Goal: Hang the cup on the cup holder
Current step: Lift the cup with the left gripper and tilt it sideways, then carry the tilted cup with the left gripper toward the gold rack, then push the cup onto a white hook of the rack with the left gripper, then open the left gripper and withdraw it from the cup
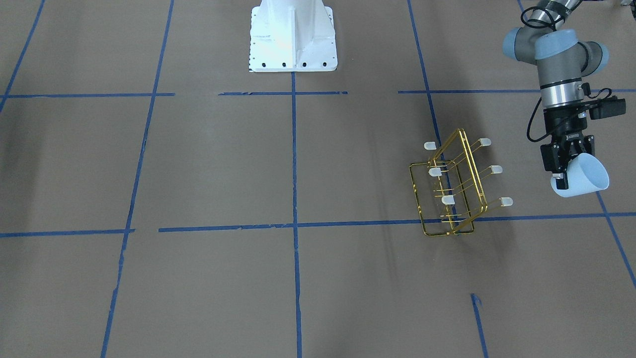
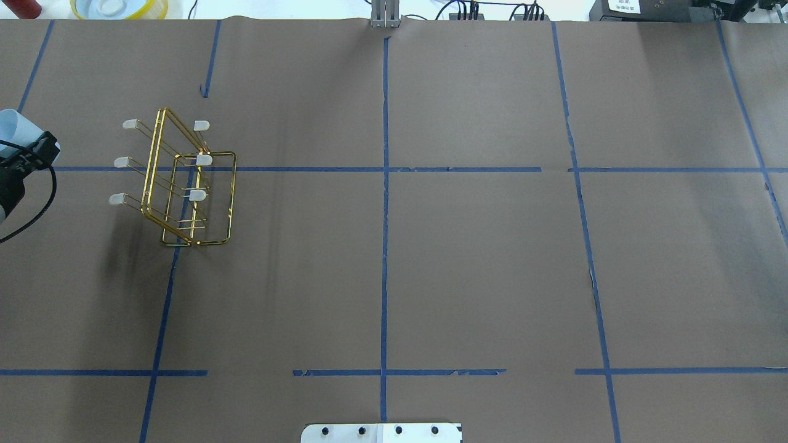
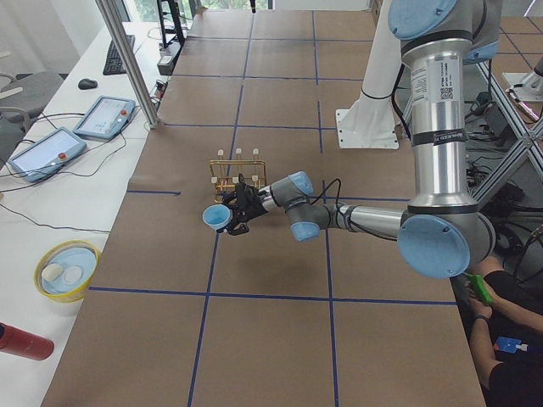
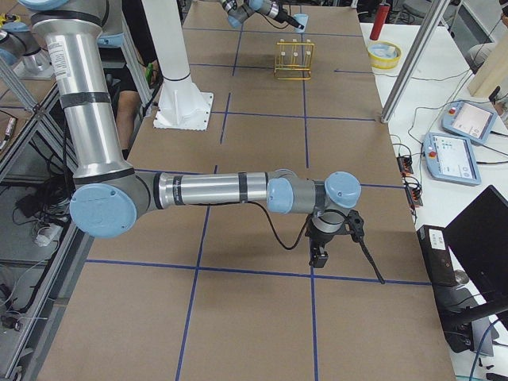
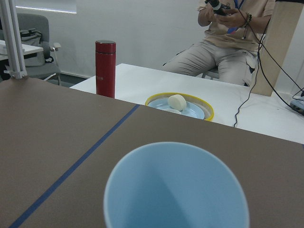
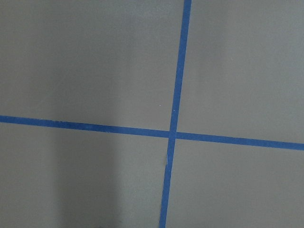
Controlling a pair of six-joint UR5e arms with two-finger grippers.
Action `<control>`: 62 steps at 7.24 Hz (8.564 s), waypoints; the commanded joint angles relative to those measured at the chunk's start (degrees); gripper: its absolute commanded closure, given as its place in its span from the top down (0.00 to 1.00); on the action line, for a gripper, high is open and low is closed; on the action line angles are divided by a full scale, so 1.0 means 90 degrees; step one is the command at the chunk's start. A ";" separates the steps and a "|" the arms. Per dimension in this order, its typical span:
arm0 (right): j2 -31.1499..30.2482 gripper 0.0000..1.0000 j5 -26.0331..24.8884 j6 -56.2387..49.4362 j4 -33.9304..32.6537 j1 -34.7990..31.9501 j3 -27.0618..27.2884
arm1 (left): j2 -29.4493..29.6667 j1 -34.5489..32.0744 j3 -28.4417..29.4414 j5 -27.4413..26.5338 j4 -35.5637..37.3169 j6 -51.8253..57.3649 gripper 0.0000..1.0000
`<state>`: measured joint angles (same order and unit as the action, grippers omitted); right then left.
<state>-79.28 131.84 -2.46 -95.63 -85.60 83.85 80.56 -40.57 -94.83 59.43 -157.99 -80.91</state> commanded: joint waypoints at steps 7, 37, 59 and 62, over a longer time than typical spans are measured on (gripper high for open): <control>0.0000 1.00 0.0000 0.0000 0.0000 0.0000 0.0000 | -0.0445 -0.0033 -0.0674 0.0155 -0.4280 -0.4880 0.00; 0.0000 1.00 0.0000 0.0000 0.0000 0.0000 0.0000 | 0.1781 0.3043 0.1103 -0.5148 -0.5336 -1.1781 0.00; 0.0000 1.00 0.0000 0.0000 0.0000 0.0000 0.0000 | 0.0619 0.2741 -0.0068 -0.3501 -0.5073 -0.9250 1.00; 0.0000 1.00 0.0000 0.0000 0.0000 0.0000 0.0000 | 0.0629 0.1884 -0.0283 -0.2036 -0.5092 -0.7070 1.00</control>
<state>-79.28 131.84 -2.46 -95.62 -85.60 83.85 86.18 -20.53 -96.81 36.60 -203.83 -151.57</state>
